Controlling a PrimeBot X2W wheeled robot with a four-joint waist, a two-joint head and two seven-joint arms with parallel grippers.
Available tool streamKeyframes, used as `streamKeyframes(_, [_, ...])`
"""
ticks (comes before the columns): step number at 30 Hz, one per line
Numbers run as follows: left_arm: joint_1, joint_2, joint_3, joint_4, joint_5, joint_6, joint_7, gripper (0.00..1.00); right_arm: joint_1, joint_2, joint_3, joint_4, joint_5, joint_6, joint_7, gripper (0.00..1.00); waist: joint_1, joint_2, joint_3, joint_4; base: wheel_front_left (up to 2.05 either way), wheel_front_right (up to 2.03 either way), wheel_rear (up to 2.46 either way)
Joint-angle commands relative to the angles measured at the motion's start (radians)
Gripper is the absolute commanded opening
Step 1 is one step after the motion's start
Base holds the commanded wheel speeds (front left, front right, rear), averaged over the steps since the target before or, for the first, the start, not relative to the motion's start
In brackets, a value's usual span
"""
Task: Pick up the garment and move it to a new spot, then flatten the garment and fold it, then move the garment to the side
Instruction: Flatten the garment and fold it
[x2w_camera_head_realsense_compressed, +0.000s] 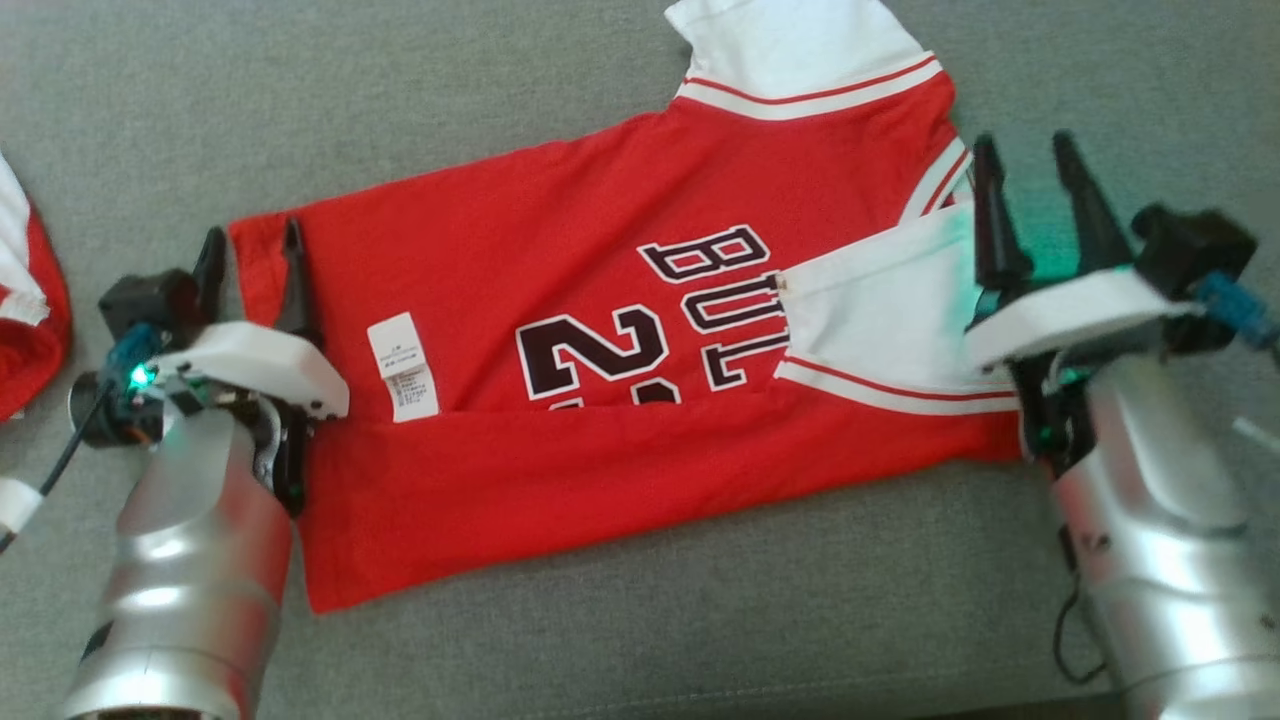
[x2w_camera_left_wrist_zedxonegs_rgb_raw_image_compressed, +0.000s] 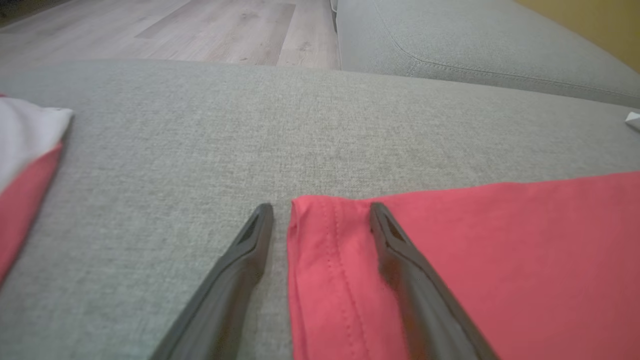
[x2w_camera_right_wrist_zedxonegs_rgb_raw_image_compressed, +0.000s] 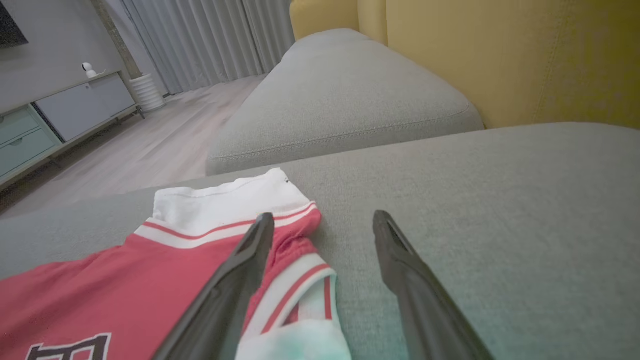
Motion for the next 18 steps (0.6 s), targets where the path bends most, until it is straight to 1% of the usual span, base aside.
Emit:
streamKeyframes(1, [-0.007,0.018,0.003,0.005,-0.012,-0.008,0.003,0.75,-0.045,-0.006,0.03,-0.035,-0.007,-0.001,0.009,1.0,0.0,0.0,0.008,0.01,0.0,0.0,0.0])
streamKeyframes(2, [-0.01,0.012,-0.009,0.01,-0.014,-0.01,0.003,0.25,-0.061,-0.012,0.038,-0.035,-0.008,-0.001,0.019,1.0,0.0,0.0,0.011,0.015,0.0,0.0,0.0])
streamKeyframes(3, [-0.013,0.007,-0.02,0.016,-0.017,-0.012,0.003,0.0,-0.079,-0.018,0.044,-0.034,-0.008,-0.001,0.029,1.0,0.0,0.0,0.015,0.021,0.0,0.0,0.0])
streamKeyframes(7, [-0.027,-0.016,-0.08,-0.01,-0.048,-0.014,0.003,0.0,-0.173,-0.044,0.061,-0.009,-0.013,-0.001,0.09,1.0,0.0,0.0,0.039,0.056,0.0,0.0,0.0])
streamKeyframes(12, [-0.029,-0.016,-0.119,-0.153,-0.065,-0.014,0.003,0.0,-0.306,-0.094,0.069,0.068,-0.033,-0.001,0.18,1.0,0.0,0.0,0.075,0.134,0.0,0.0,0.0])
streamKeyframes(13, [-0.029,-0.016,-0.119,-0.153,-0.065,-0.014,0.003,0.0,-0.306,-0.094,0.069,0.068,-0.033,-0.001,0.18,1.0,0.0,0.0,0.075,0.134,0.0,0.0,0.0])
streamKeyframes(18, [-0.006,-0.047,-0.147,-0.296,-0.058,-0.014,0.003,0.0,-0.42,-0.148,0.05,0.185,-0.068,-0.001,0.272,1.0,0.0,0.0,0.109,0.224,0.0,0.0,0.0])
